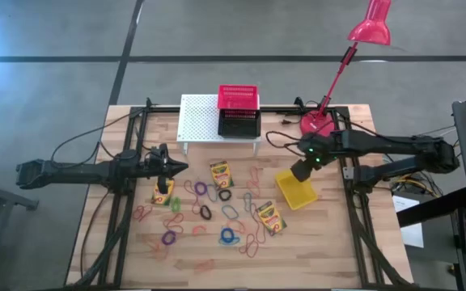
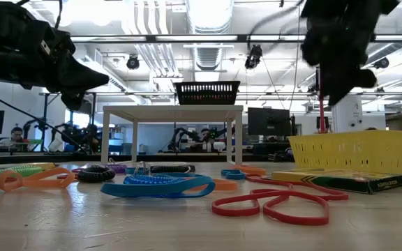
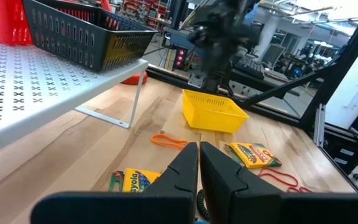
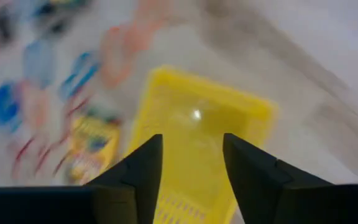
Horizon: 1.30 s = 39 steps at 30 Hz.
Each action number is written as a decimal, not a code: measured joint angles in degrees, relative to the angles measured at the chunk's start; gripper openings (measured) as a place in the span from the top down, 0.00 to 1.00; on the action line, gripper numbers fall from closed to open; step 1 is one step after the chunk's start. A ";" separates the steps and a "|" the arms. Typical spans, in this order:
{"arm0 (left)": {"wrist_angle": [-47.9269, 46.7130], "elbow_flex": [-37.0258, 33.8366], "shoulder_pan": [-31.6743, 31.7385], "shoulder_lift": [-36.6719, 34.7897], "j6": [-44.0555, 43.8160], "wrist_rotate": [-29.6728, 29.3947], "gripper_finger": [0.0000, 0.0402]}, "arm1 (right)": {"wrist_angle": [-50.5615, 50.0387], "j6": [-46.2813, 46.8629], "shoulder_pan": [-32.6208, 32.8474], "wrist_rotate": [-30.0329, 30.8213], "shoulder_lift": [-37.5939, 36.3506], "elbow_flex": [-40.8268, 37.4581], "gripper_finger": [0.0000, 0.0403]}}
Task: Pick & Place Office Desk Supplies
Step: Put the yellow bin on the shelf
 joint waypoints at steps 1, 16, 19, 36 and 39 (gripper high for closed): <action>0.00 0.00 0.00 0.01 0.00 0.00 0.94 | 0.01 -2.58 2.02 -1.23 -0.81 0.26 0.58; 2.49 0.00 0.02 0.02 0.02 -5.81 0.94 | -0.03 -18.70 35.46 11.70 15.33 -0.51 0.64; 4.07 0.00 0.02 0.00 0.00 -5.82 0.94 | -0.06 -20.36 35.49 11.66 19.89 -0.51 0.67; 4.43 0.32 0.02 0.04 -0.17 -5.81 0.94 | -0.03 -21.68 33.05 7.96 28.86 19.71 0.96; 4.38 0.33 -0.02 0.02 -0.20 -5.79 0.94 | 0.78 -23.12 31.92 8.01 30.93 28.74 0.97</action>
